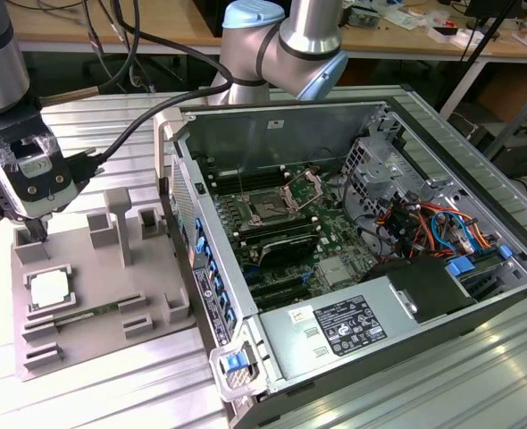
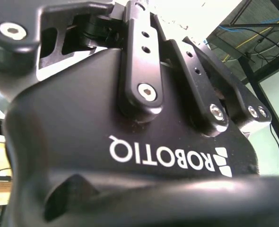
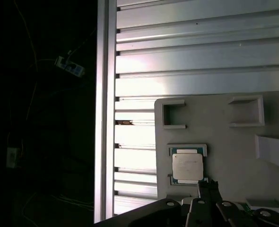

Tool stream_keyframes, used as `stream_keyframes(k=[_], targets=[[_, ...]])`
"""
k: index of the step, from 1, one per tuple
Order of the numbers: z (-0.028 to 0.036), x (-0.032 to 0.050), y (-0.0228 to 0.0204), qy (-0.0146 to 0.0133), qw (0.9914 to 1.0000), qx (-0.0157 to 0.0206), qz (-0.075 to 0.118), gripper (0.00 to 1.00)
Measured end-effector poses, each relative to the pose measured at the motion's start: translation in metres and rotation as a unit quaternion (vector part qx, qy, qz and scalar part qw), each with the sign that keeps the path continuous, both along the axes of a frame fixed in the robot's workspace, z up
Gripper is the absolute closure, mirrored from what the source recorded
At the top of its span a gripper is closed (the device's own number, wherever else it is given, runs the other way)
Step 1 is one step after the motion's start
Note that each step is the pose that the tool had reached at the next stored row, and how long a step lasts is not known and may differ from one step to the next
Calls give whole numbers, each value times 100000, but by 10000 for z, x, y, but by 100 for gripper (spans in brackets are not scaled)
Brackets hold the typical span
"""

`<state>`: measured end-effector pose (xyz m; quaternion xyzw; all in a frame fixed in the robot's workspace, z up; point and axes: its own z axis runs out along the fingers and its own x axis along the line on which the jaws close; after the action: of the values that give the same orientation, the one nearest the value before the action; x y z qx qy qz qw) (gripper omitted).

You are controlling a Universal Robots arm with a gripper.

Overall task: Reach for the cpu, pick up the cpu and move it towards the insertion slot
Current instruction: 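Reach for the cpu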

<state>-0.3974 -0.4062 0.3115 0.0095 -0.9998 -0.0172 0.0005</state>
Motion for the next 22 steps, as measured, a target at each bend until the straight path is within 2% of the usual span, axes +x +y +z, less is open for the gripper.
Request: stream_keyframes(k=[22], targets=[[-55,-3,0,1,100000,-1,2,89]])
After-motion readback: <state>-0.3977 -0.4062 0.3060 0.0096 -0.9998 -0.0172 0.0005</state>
